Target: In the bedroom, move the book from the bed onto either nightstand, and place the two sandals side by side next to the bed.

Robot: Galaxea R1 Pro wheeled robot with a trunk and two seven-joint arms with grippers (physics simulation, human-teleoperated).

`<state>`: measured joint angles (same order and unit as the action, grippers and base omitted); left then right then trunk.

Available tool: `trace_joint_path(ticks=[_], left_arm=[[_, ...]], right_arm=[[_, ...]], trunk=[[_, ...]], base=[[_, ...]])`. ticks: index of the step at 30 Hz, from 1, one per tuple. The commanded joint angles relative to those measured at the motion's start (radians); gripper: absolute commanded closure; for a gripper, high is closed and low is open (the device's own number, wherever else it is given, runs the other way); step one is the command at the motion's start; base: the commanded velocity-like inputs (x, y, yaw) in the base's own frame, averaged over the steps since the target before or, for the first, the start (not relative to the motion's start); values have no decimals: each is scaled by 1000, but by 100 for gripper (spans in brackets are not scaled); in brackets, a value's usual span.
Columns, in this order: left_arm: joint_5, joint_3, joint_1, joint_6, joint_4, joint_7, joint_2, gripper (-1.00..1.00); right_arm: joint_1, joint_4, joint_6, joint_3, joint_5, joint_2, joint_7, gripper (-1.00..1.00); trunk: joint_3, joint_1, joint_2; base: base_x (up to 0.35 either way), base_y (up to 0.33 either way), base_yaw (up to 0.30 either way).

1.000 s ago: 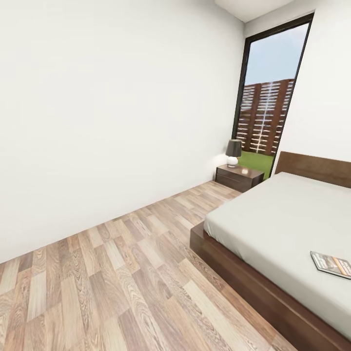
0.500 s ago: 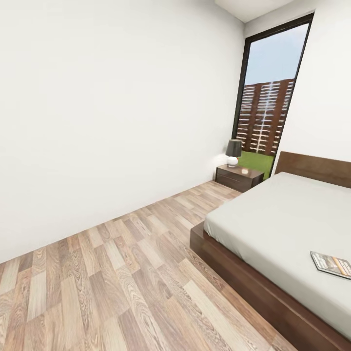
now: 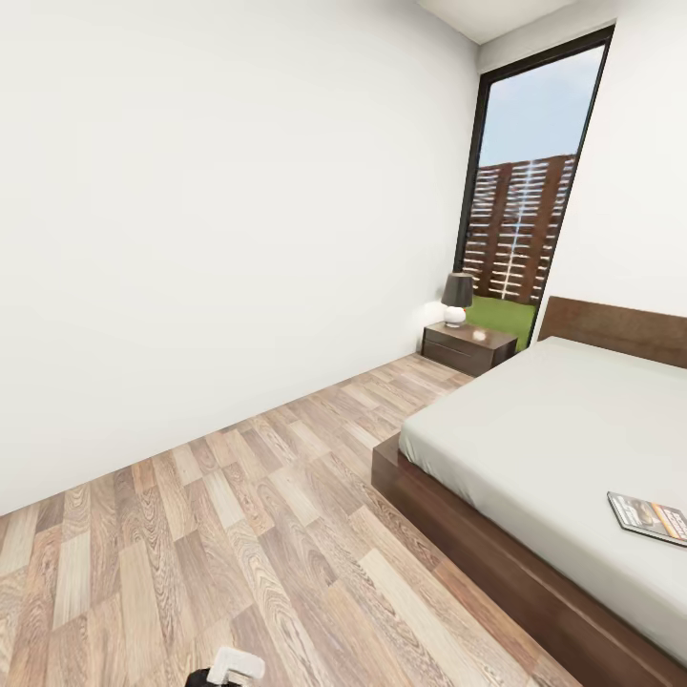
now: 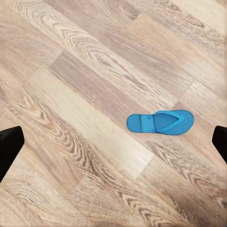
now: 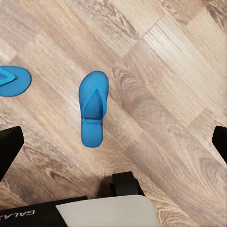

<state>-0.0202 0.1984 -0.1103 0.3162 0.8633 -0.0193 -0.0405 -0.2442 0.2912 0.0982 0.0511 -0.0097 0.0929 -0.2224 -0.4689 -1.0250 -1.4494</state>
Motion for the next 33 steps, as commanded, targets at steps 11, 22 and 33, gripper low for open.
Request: trace_joint_path(ticks=[11, 22, 33], left_arm=[[3, 0, -9, 77, 65, -13, -8, -100], [-5, 3, -7, -79, 47, -14, -9, -100], [-1, 4, -8, -143, -14, -9, -7, -100]], right_arm=[[0, 1, -2, 2, 0, 2, 0, -100], [0, -1, -4, 0, 0, 2, 0, -100], [0, -1, -5, 0, 0, 2, 0, -100]], trunk=[[-1, 0, -1], [-1, 0, -1], [-1, 0, -1]], base=[[0, 0, 0], [51, 0, 0], [50, 0, 0]])
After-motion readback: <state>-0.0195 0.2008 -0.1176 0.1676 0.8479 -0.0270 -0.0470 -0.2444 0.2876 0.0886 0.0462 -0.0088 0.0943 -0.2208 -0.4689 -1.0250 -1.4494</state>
